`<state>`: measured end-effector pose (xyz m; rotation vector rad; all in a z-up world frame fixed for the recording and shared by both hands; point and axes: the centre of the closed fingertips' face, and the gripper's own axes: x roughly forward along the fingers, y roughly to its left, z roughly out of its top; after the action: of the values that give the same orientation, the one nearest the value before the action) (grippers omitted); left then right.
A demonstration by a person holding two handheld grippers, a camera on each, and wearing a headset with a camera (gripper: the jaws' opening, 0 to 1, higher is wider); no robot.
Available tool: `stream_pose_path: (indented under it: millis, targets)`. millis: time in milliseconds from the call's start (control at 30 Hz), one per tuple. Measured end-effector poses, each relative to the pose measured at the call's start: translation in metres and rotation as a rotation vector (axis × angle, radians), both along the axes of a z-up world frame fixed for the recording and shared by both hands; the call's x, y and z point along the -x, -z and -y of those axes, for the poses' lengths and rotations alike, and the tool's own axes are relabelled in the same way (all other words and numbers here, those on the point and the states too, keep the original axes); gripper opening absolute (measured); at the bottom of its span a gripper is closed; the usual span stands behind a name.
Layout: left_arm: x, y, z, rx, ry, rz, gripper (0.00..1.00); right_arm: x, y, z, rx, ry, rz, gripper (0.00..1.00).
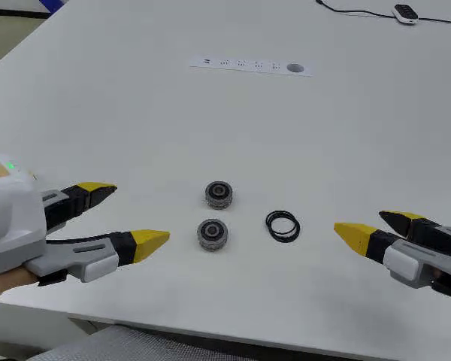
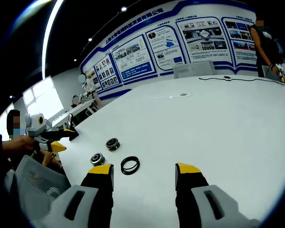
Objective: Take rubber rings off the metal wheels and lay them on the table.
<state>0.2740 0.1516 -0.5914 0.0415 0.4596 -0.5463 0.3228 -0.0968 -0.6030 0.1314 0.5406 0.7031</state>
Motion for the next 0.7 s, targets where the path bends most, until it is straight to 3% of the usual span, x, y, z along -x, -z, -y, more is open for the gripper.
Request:
stream_pose_path:
  millis: [433,700]
  targets:
    - [0.0021,0.0069,0.0082,0.005,0.036,-0.016,0.73,0.005,0.0044,-0.0046,0.044,-0.029,0.004,0.58]
    - [0.0055,0.0103,0.0089,-0.005,0.052,-0.027,0.75,0.0048,0.0033,-0.0064,0.026,-0.026,-0.003,0.59]
